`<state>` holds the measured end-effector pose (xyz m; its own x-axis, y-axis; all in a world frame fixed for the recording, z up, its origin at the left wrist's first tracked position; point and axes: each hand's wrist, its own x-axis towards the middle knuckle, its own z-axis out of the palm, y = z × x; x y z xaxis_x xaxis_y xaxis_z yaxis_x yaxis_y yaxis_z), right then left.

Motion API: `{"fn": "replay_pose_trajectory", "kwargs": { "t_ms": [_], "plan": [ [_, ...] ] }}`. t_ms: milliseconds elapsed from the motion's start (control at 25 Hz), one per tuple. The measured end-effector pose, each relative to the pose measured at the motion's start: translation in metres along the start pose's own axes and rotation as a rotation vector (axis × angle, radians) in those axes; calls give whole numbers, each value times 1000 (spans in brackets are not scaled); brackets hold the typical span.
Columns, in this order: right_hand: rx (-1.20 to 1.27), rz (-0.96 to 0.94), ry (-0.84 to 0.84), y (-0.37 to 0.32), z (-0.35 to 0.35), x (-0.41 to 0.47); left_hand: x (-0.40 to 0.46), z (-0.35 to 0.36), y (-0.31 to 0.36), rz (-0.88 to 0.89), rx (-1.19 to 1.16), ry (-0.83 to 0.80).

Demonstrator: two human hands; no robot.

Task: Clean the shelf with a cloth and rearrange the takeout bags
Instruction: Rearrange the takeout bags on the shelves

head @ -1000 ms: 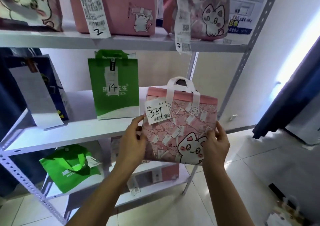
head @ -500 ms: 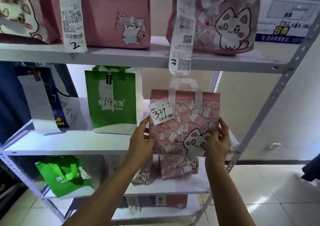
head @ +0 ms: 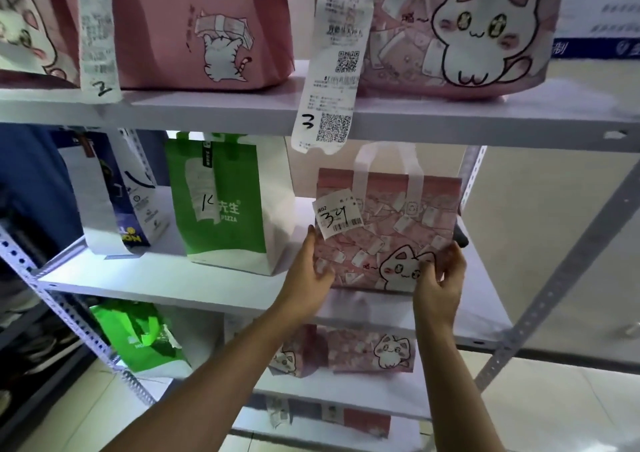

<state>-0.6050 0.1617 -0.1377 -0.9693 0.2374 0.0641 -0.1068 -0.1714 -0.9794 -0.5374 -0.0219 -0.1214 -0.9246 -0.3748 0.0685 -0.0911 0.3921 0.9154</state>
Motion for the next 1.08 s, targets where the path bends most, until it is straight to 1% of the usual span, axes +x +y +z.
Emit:
{"fn": "replay_pose_trajectory", "kwargs": {
  "t_ms": [240, 320, 440, 560, 640, 720, 800, 920, 1080],
  "plan": [
    [-26, -49, -1, 8, 4, 20, 18, 3, 4, -18, 42, -23],
    [-32, -40, 35, 13, 5, 14, 18, 0, 2, -16, 35, -35],
    [-40, -33, 140, 20, 5, 2, 11, -4, 0, -36, 15, -46],
    [-80, -95, 174, 21, 5, -9, 3, -18, -12, -24, 69, 22],
    [-103, -138, 149, 21, 10, -19, -4, -34, -24, -19, 74, 125],
    [-107, -163, 91, 21, 22, -31, -10, -50, -32, -59, 76, 242],
    [-88, -162, 23, 22, 32, -44, -11, -62, -35, -105, 101, 300],
    [-118, -151, -34, 29, 36, -52, -6, -72, -32, -139, 139, 248],
    [-169, -102, -31, 36, 26, -52, -1, -72, -26, -140, 154, 185]
  ]
}}
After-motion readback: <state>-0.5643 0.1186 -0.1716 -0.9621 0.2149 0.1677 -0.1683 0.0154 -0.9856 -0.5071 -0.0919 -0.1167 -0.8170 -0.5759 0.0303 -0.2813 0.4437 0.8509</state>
